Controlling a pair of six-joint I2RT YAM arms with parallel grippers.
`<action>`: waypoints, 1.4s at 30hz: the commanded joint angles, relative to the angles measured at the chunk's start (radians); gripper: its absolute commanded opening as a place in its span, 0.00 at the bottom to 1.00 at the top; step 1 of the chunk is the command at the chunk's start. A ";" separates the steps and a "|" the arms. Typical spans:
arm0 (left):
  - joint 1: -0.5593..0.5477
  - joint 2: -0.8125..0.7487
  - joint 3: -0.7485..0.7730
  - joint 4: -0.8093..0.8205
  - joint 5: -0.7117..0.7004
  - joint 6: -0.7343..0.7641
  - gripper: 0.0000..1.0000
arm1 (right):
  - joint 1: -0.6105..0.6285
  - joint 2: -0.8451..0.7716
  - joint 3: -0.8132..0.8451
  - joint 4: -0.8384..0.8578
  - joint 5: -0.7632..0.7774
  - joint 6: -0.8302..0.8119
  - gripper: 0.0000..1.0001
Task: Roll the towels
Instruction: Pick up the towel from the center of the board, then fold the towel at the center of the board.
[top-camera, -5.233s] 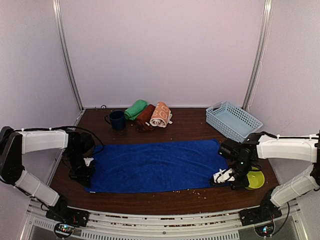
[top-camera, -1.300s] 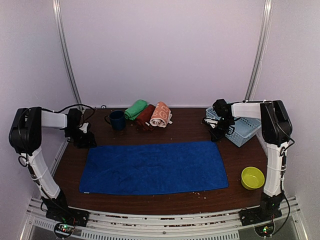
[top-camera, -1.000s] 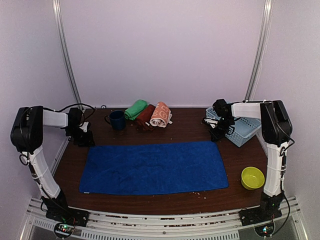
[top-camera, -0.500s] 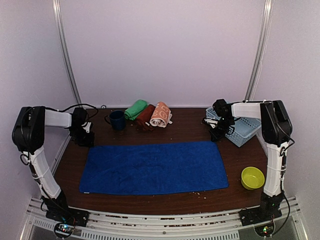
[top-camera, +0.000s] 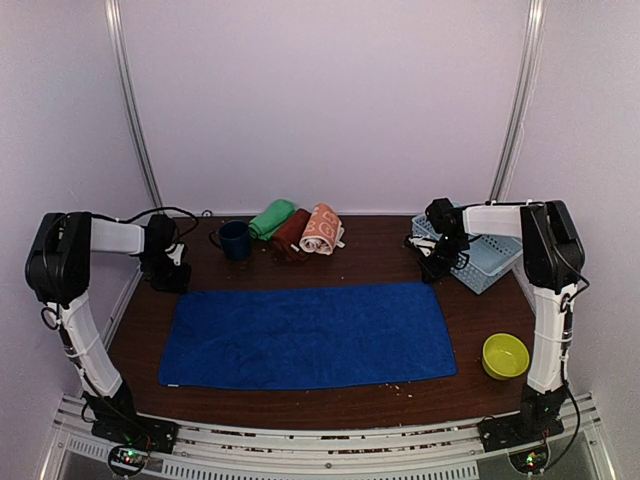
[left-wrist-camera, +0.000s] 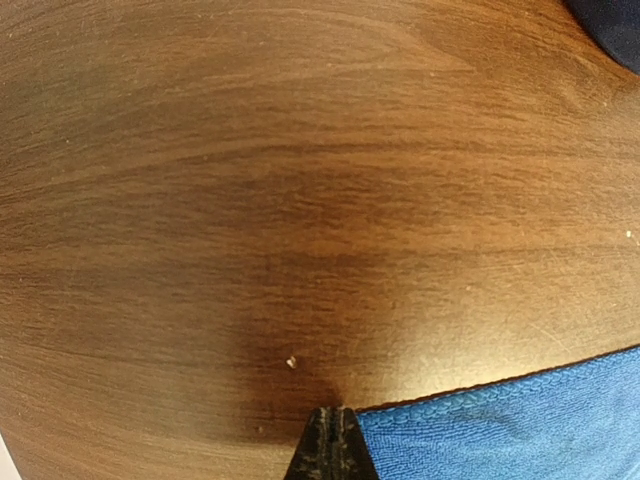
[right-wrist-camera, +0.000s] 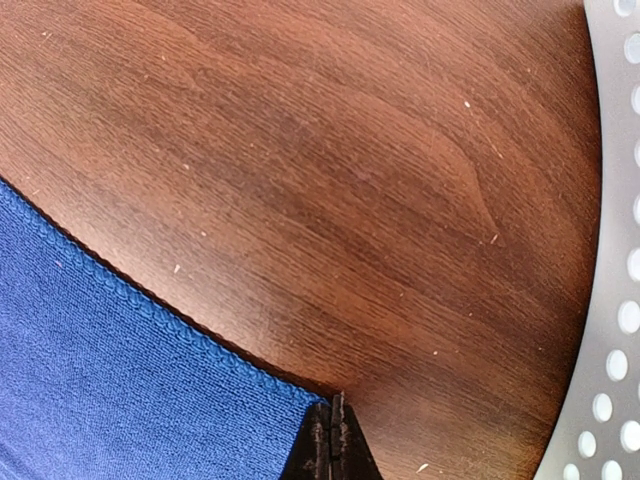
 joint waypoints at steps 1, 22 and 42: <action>-0.007 -0.039 -0.002 -0.004 0.022 0.008 0.00 | -0.005 -0.048 0.003 0.012 0.040 0.003 0.00; -0.005 -0.254 -0.031 0.033 0.039 -0.016 0.00 | -0.069 -0.187 -0.048 0.095 0.006 -0.019 0.00; -0.006 -0.424 -0.085 -0.135 0.108 -0.040 0.00 | -0.081 -0.381 -0.237 0.121 -0.141 -0.129 0.00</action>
